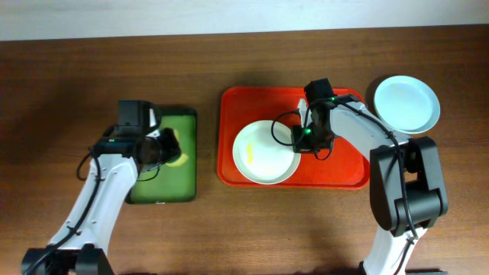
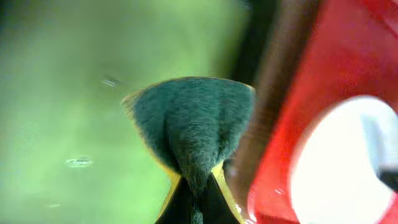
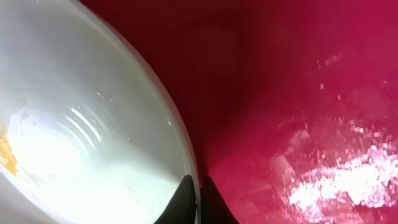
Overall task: Clean dirty plates on tray and stack at the side
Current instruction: 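Scrub the white plate with the sponge in the left gripper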
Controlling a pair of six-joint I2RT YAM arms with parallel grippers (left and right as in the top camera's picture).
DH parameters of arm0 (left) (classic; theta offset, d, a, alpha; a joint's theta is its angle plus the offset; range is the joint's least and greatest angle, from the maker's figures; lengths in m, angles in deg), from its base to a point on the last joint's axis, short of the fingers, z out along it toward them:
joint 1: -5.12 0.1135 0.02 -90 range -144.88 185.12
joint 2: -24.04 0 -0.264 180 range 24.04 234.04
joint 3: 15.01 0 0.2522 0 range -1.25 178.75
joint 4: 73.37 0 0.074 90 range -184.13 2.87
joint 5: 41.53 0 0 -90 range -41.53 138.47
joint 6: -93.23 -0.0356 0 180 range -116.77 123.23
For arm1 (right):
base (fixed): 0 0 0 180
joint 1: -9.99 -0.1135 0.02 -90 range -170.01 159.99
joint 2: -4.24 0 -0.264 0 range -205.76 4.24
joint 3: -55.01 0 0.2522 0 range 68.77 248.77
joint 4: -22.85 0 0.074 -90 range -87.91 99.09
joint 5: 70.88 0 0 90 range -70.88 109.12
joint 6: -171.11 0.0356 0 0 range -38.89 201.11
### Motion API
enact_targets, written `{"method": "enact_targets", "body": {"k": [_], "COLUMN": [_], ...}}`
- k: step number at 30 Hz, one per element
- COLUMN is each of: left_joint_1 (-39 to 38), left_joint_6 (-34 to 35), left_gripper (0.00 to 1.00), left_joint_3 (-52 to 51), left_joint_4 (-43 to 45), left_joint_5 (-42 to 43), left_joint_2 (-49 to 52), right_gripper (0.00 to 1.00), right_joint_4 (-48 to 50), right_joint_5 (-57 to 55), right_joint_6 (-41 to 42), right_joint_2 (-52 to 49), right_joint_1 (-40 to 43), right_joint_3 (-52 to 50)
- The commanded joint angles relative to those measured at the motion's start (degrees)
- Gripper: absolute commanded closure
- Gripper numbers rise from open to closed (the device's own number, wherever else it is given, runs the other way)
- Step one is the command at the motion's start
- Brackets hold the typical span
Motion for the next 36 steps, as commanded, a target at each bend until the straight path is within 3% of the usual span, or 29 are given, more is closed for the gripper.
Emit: {"method": "enact_targets", "body": {"k": [1,5,12,14,16,18,22,25,28,33,36], "left_joint_1": [-9.1,-20.2,-31.3,-31.4,-31.3,-31.2,-31.2,-31.2,-31.2,-31.2,-31.0], "left_joint_6": [1.0,9.5,13.1,13.1,12.9,8.2,8.1,8.5,8.6,7.7,2.8], "left_gripper": [1.0,1.0,1.0,1.0,1.0,1.0,1.0,1.0,1.0,1.0,1.0], "left_joint_3": [0.8,0.8,0.8,0.8,0.8,0.8,2.7,2.7,2.7,2.7,2.8], "left_joint_4": [4.0,13.6,33.7,31.9,27.3,26.3,20.3,21.3,26.3,29.4,26.9], "left_joint_5": [3.9,2.2,-1.3,-6.2,-16.3,-19.8,-27.7,-25.2,-10.4,-8.1,-13.8], "left_joint_2": [0.1,5.1,21.1,23.3,23.6,23.1,13.9,10.5,12.9,24.2,24.2], "right_gripper": [0.96,0.96,0.96,0.96,0.96,0.96,0.96,0.96,0.96,0.96,0.96], "right_joint_4": [1.6,3.3,3.5,3.5,3.4,3.2,3.0,3.0,3.0,3.1,2.8], "right_joint_5": [-2.5,-1.6,-1.6,-1.6,-1.6,-1.7,-1.8,-1.8,-1.8,-1.8,-1.8], "right_joint_6": [0.2,2.0,3.3,3.3,3.3,3.3,3.2,3.2,3.2,3.2,3.2], "right_joint_2": [-1.0,-1.0,-1.3,-1.3,-1.3,-1.3,-1.3,-1.3,-1.3,-1.3,-1.3], "right_joint_1": [-0.7,-0.8,-1.1,-1.1,-1.1,-1.1,-1.1,-1.1,-1.1,-1.0,-1.0], "right_joint_3": [-1.9,-4.1,-4.1,-4.1,-4.1,-4.1,-4.1,-4.1,-4.1,-4.1,-4.1]}}
